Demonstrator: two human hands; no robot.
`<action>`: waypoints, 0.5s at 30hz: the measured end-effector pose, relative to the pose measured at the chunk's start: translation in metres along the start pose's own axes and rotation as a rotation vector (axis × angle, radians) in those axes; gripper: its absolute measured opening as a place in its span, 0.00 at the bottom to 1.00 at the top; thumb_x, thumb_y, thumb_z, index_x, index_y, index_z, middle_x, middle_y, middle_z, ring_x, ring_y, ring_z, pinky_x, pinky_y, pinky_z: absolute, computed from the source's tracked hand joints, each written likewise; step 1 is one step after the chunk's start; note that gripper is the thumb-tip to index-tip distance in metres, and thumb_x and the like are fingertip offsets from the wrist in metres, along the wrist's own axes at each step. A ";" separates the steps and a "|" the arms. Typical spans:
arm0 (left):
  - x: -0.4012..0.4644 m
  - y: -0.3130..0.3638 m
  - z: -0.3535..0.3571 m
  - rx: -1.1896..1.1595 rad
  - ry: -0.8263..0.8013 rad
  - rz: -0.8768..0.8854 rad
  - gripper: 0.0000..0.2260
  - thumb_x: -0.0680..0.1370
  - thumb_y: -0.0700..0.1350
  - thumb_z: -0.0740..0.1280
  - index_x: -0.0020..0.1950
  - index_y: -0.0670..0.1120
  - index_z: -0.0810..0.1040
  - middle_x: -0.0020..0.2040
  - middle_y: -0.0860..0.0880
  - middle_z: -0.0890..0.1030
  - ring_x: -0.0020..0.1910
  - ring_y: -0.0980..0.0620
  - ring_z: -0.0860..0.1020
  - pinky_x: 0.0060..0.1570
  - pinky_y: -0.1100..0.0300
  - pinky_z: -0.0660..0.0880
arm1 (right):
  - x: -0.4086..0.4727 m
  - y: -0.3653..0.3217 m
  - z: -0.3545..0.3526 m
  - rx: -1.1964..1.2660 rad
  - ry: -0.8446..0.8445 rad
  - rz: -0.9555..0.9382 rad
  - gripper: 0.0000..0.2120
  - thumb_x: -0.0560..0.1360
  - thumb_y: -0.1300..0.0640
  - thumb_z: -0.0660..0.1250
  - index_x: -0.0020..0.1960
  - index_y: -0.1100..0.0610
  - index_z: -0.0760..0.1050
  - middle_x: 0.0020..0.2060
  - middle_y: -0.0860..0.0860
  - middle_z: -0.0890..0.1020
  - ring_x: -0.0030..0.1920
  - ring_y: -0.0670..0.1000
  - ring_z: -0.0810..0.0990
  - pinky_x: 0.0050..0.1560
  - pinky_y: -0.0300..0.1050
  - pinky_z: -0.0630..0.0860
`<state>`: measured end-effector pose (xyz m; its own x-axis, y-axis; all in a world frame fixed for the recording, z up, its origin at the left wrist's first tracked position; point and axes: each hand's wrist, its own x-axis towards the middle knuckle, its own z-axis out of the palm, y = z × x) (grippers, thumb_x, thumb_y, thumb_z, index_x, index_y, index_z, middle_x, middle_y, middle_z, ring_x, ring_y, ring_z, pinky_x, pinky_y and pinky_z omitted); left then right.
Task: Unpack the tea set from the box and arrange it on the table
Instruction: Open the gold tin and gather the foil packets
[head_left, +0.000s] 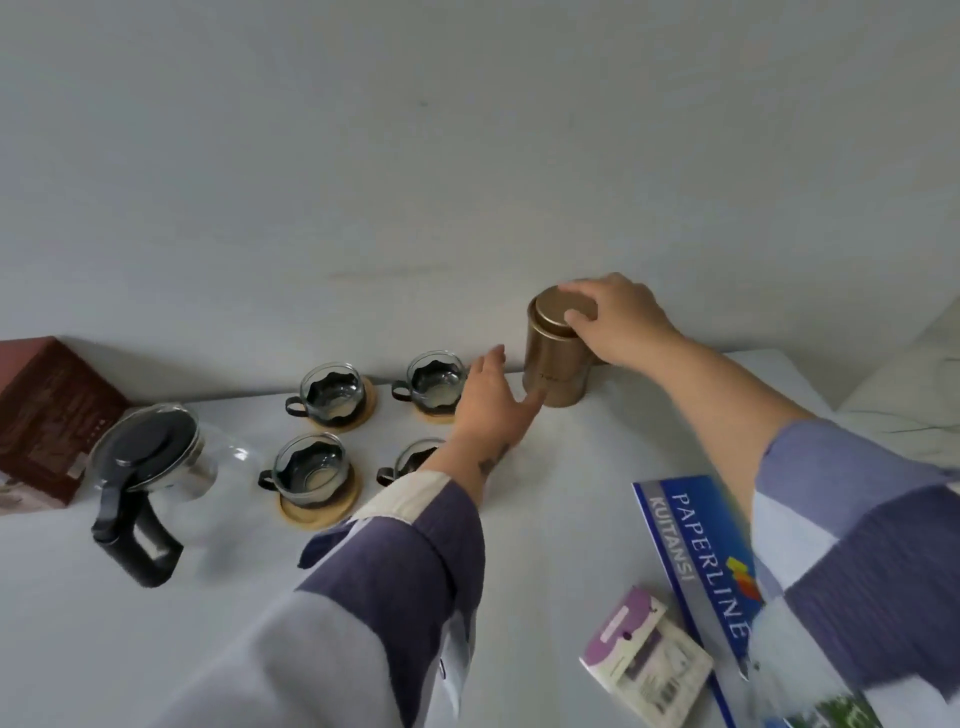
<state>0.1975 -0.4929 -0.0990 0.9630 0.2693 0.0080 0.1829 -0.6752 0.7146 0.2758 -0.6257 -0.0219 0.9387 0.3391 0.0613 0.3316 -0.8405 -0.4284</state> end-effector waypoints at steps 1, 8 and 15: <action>0.010 0.004 0.008 -0.020 -0.016 -0.016 0.35 0.76 0.52 0.68 0.76 0.42 0.56 0.73 0.45 0.64 0.72 0.49 0.63 0.68 0.58 0.61 | 0.009 0.002 0.002 -0.036 -0.011 0.005 0.20 0.79 0.50 0.58 0.71 0.44 0.66 0.69 0.55 0.68 0.68 0.60 0.65 0.67 0.51 0.64; 0.056 0.025 0.040 -0.303 0.064 -0.062 0.37 0.62 0.52 0.79 0.67 0.44 0.69 0.59 0.49 0.75 0.58 0.50 0.76 0.52 0.62 0.73 | 0.037 0.011 0.024 -0.193 -0.044 -0.061 0.23 0.77 0.39 0.57 0.70 0.40 0.64 0.64 0.54 0.70 0.65 0.59 0.64 0.62 0.52 0.68; 0.068 0.018 0.048 -0.261 0.078 -0.046 0.39 0.55 0.59 0.74 0.64 0.50 0.70 0.58 0.53 0.77 0.56 0.53 0.77 0.55 0.50 0.76 | 0.044 0.008 0.023 -0.305 -0.085 -0.125 0.22 0.76 0.41 0.57 0.69 0.39 0.64 0.62 0.55 0.68 0.62 0.62 0.66 0.58 0.53 0.69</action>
<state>0.2758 -0.5193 -0.1191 0.9348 0.3548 0.0177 0.1595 -0.4635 0.8716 0.3178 -0.6073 -0.0430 0.8822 0.4707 0.0157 0.4685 -0.8736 -0.1316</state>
